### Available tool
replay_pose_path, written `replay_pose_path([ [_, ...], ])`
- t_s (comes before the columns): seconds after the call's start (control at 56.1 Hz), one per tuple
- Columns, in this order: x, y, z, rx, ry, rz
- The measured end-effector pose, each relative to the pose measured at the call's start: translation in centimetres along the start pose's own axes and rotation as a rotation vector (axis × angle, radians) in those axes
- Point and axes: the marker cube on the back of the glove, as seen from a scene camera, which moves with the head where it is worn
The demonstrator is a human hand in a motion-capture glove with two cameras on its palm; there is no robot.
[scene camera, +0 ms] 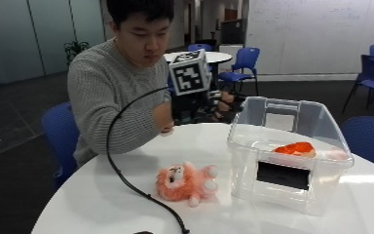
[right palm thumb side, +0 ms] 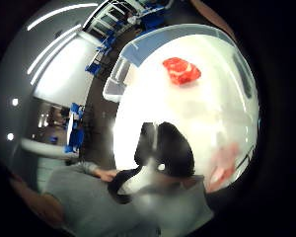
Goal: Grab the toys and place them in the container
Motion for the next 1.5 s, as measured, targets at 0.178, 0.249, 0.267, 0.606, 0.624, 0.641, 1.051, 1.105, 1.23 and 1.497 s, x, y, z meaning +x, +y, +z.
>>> replay_pose_path([
  [0.178,7.5,8.5,-1.6,-0.023,0.023,0.159],
  [0.249,9.7,10.7,-2.2,-0.012,0.019,0.207],
  [0.267,10.1,11.0,-2.3,-0.012,0.021,0.216],
  [0.606,10.2,11.1,3.1,-0.143,0.045,0.224],
  [0.624,10.1,11.1,3.7,-0.157,0.045,0.225],
  [0.641,10.1,11.1,4.3,-0.172,0.045,0.226],
  [1.051,10.8,11.6,13.7,-0.337,0.183,0.316],
  [1.105,10.7,11.6,13.7,-0.333,0.207,0.322],
  [1.23,10.3,11.4,13.7,-0.293,0.270,0.352],
  [1.497,10.9,10.2,14.0,-0.122,0.173,0.420],
])
